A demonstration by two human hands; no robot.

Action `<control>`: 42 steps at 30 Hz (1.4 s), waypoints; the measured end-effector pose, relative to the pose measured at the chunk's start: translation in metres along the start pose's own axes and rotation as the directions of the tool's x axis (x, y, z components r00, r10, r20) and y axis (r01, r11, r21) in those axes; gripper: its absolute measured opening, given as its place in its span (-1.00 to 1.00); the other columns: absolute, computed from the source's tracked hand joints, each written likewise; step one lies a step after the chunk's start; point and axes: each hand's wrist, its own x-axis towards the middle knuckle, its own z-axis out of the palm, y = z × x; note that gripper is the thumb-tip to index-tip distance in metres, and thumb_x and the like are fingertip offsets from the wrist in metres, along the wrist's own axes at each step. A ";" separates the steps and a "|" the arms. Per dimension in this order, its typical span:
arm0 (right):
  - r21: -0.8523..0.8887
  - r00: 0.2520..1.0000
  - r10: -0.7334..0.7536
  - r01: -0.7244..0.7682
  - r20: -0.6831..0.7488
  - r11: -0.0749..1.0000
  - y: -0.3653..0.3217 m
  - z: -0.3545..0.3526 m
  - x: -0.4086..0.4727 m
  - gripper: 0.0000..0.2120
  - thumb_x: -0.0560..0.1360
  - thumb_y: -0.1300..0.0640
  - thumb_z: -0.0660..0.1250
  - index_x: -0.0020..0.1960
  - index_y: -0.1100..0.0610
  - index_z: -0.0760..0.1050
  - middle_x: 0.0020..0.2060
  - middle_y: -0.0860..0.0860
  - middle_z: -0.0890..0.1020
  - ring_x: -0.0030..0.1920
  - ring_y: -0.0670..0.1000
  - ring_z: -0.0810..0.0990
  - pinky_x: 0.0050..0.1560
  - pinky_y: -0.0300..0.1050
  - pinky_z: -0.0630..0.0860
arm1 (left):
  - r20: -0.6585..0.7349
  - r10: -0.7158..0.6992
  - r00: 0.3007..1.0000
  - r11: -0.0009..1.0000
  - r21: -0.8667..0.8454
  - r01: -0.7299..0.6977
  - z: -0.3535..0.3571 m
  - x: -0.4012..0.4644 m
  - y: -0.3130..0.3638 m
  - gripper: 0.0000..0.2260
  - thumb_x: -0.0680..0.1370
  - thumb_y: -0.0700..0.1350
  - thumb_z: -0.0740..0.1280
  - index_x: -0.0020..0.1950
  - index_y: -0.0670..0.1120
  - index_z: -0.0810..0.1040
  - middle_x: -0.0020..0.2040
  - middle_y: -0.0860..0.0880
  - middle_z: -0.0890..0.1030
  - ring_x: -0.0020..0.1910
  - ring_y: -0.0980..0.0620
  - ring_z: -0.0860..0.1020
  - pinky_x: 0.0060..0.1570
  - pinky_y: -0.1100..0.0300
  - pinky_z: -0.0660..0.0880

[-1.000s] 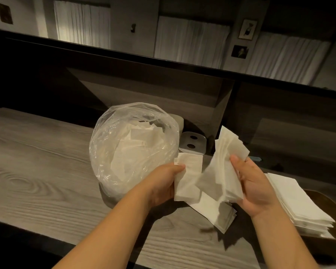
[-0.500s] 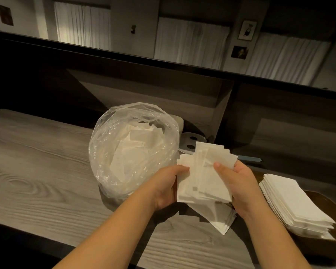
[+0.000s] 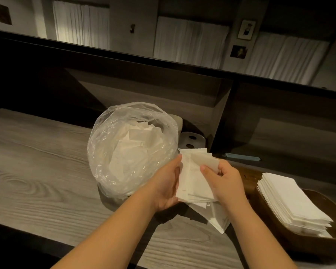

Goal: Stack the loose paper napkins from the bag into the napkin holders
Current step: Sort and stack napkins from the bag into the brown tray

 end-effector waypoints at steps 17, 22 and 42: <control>-0.584 0.972 0.118 0.024 0.204 0.812 0.003 -0.029 -0.002 -0.80 0.62 0.03 0.25 0.22 0.03 0.47 0.13 0.01 0.58 0.07 -0.03 0.54 -0.04 -0.21 0.48 | -0.305 0.490 0.817 0.795 0.540 -0.275 -0.004 0.010 -0.004 -0.83 0.63 -0.07 0.29 0.20 0.10 0.45 0.05 0.09 0.58 0.01 0.07 0.54 -0.02 0.07 0.54; -0.709 0.909 0.238 0.083 0.341 0.700 -0.008 -0.020 -0.007 -0.39 0.50 -0.12 0.39 0.46 0.07 0.32 0.34 0.02 0.48 0.28 0.02 0.48 0.13 -0.19 0.42 | -0.281 0.591 0.756 0.688 0.665 -0.291 -0.005 0.011 -0.007 -0.86 0.64 -0.07 0.26 0.18 0.14 0.42 -0.05 0.23 0.52 -0.07 0.25 0.48 -0.16 0.26 0.42; -0.648 0.892 0.379 -0.139 0.245 0.748 0.013 -0.033 0.006 -0.01 0.29 -0.11 0.60 0.52 0.11 0.12 0.39 0.05 0.41 0.27 0.07 0.48 -0.04 -0.18 0.47 | -0.344 0.533 0.773 0.766 0.585 -0.267 -0.007 0.020 -0.011 -0.84 0.65 -0.09 0.25 0.21 0.09 0.39 -0.02 0.13 0.51 -0.09 0.18 0.47 -0.22 0.25 0.43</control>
